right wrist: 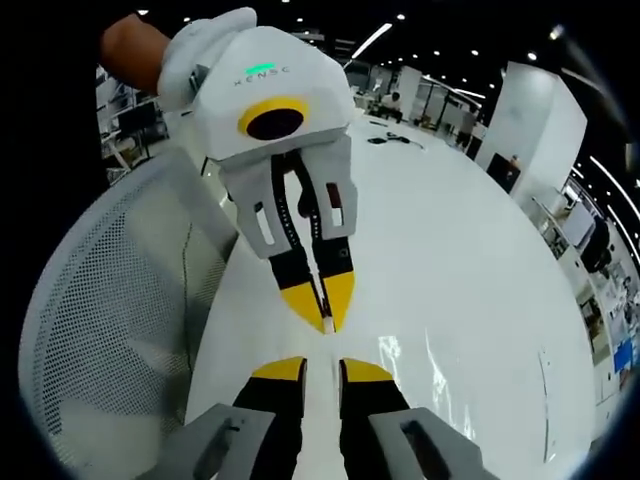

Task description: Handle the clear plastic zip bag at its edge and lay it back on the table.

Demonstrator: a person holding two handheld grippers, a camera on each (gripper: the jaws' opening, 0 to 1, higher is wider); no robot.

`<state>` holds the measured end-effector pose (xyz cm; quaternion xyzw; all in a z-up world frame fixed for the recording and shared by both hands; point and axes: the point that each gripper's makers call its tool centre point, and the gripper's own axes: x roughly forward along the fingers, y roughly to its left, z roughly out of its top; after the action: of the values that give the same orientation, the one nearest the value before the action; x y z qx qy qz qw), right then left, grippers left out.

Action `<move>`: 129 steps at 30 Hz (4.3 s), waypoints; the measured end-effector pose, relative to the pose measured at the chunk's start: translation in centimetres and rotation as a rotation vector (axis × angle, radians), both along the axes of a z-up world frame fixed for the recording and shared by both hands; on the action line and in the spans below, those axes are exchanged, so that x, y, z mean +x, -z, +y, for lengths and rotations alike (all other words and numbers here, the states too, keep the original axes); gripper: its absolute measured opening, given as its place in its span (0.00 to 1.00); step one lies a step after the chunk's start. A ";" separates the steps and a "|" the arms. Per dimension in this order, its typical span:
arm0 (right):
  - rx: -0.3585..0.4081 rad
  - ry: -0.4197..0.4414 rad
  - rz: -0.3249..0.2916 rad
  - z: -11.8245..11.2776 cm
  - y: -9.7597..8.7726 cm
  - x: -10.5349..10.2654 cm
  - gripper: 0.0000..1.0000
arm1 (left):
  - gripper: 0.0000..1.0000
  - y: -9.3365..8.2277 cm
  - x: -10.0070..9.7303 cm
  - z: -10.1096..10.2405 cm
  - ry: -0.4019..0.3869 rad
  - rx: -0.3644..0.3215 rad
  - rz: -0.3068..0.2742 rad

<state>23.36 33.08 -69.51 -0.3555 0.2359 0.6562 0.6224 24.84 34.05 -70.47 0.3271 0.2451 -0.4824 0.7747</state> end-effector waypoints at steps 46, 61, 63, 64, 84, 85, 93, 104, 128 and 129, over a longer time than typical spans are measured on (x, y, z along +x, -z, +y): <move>-0.108 0.017 -0.007 0.5 1.6 -0.3 0.00 | 0.00 0.2 -1.2 -1.2 0.034 0.021 0.017; -0.166 0.066 0.039 -0.1 2.4 -0.4 0.00 | 0.00 0.9 -1.3 -1.2 0.021 0.005 0.065; -0.169 0.067 0.044 -0.2 2.4 -0.5 0.00 | 0.00 0.8 -1.4 -1.3 0.024 0.002 0.068; -0.171 0.065 0.041 -0.2 2.4 -0.5 0.00 | 0.00 0.8 -1.4 -1.3 0.027 0.004 0.066; -0.229 0.076 0.031 -1.5 3.1 -0.6 0.00 | 0.00 1.0 -1.9 -1.3 0.022 -0.001 0.081; -0.229 0.077 0.033 -1.5 3.0 -0.6 0.00 | 0.00 1.0 -2.0 -1.3 0.023 0.000 0.081; -0.197 0.093 0.065 -1.4 2.9 -1.2 0.00 | 0.00 1.4 -2.0 -1.3 0.037 -0.001 0.060; -0.188 0.068 0.062 -0.7 2.5 -1.4 0.00 | 0.02 1.4 -2.0 -1.9 0.032 -0.011 0.072; -0.171 0.018 0.024 -0.7 2.2 -1.2 0.00 | 0.00 1.4 -1.8 -2.5 0.043 -0.013 0.072; -0.163 0.018 0.023 -0.7 2.2 -1.3 0.01 | 0.00 1.3 -1.8 -2.6 0.044 -0.017 0.072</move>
<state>22.02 32.37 -71.72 -0.3956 0.2988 0.6330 0.5945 22.99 31.48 -71.75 0.3084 0.2613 -0.5129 0.7573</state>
